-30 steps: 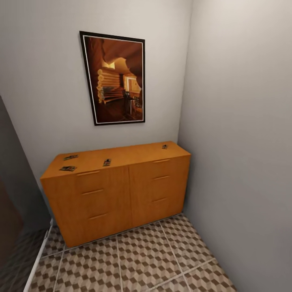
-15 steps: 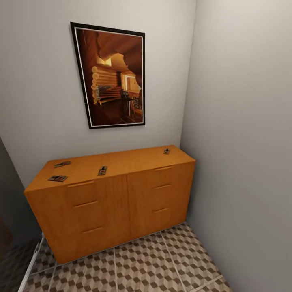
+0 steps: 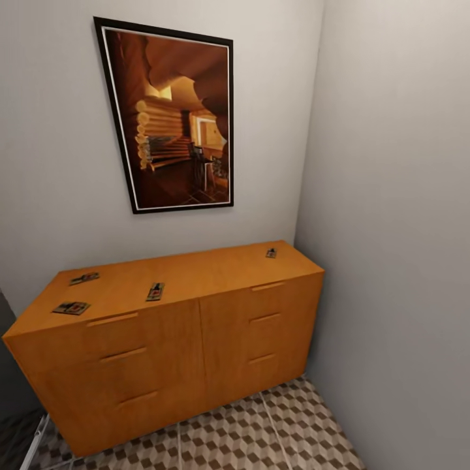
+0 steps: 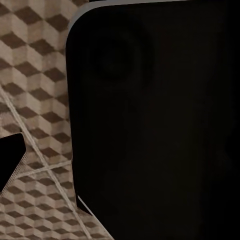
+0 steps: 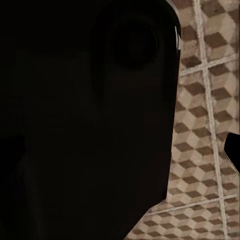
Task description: Take the four mousetraps from the cabinet in the bathroom and place them on the bathroom floor. Make sure all four end up on the same floor surface, and ensure that at least two of them are either under or directly next to the same bathroom sink.
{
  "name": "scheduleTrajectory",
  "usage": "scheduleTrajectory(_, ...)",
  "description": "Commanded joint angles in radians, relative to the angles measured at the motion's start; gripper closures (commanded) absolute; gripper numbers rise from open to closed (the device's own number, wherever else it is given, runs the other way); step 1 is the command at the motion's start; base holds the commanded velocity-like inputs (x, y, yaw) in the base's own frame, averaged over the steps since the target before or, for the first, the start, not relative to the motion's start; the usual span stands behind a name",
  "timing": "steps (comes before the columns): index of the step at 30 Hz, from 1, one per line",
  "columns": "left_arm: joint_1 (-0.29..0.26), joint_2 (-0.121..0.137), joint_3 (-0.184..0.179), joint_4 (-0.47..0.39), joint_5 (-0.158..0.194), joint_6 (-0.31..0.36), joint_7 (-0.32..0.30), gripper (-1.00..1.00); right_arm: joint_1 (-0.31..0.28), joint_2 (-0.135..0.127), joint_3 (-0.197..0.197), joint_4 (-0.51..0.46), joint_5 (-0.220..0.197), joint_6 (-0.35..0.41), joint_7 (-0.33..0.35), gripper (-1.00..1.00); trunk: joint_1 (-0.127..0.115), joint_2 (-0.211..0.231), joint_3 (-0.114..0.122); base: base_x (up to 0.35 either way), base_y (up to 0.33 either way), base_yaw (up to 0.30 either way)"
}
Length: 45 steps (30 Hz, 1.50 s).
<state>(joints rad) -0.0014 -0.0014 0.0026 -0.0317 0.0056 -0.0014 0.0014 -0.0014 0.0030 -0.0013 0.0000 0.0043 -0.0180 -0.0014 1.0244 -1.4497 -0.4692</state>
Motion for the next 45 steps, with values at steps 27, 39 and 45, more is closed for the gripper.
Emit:
scheduleTrajectory(27, 0.000, 0.000, 0.001, -0.001, 0.000, -0.002, 0.000, -1.00, 0.000, 0.000, 0.000, 0.000, -0.006, -0.002, 0.000, -1.00, 0.001, 0.000, -0.001, 0.306, 0.000, 0.000)
scheduleTrajectory(39, 0.000, 0.000, 0.002, -0.001, -0.001, -0.003, 0.000, -1.00, 0.000, 0.000, 0.000, 0.000, -0.007, -0.002, 0.000, -1.00, 0.001, 0.000, -0.001, 0.037, 0.000, 0.000)
scheduleTrajectory(45, 0.000, -0.001, 0.002, -0.001, -0.001, -0.003, 0.000, -1.00, 0.000, 0.000, 0.000, 0.000, -0.007, -0.002, 0.000, -1.00, 0.001, 0.000, -0.001, 0.006, 0.000, 0.000)
